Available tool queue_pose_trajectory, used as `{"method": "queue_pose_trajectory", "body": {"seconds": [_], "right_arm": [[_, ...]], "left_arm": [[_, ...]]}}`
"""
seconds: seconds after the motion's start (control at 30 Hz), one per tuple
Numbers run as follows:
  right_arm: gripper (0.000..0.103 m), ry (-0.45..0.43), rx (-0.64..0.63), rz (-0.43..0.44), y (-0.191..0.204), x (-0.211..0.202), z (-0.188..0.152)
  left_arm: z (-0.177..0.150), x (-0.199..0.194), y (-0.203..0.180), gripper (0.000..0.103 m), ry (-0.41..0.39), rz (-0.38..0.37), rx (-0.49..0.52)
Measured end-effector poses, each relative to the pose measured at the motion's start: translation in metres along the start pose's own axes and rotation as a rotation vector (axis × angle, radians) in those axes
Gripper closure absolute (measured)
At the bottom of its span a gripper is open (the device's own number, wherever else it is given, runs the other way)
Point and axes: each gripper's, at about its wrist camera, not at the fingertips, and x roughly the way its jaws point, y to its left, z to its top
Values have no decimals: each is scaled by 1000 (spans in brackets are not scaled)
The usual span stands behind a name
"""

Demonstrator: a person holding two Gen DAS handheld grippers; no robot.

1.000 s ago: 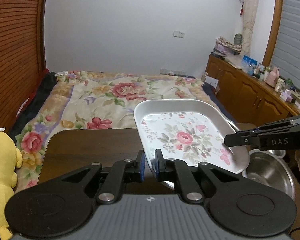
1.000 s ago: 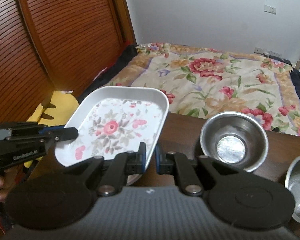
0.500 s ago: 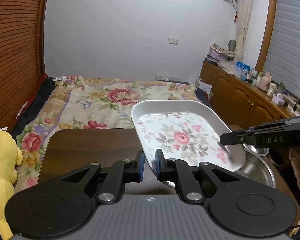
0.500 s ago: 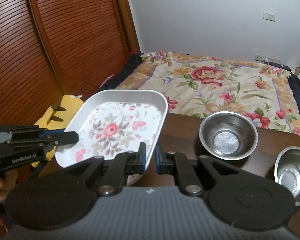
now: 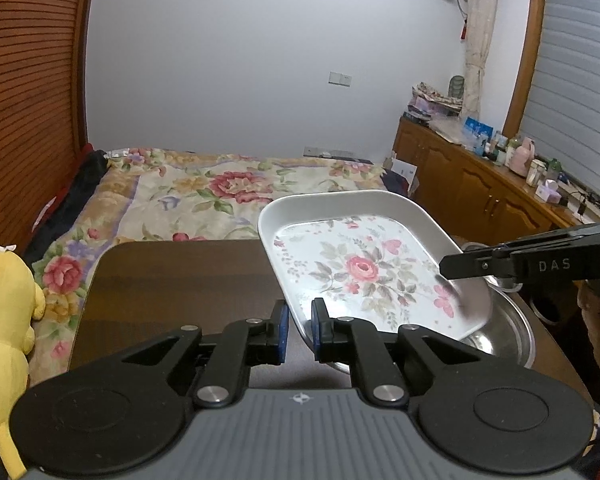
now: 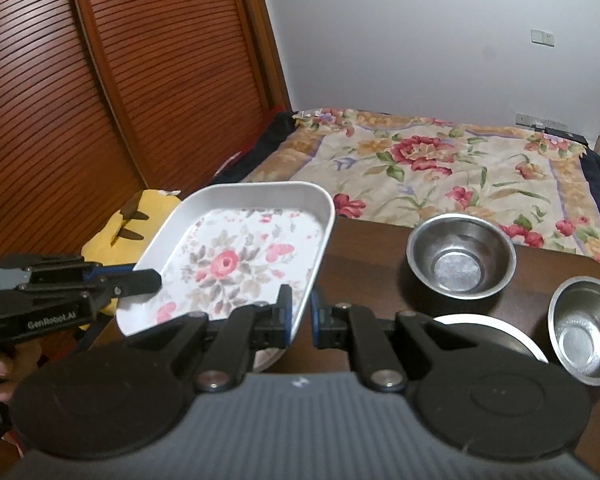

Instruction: Organize plates and bowls

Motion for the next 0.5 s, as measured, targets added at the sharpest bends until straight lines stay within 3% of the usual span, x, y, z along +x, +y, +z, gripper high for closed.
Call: {"method": "queue_pose_trajectory", "body": {"seconds": [0.5], "right_arm": [[92, 6, -20, 29, 9, -22, -24]], "left_arm": [[-18, -26, -4, 90, -10, -25, 7]]}}
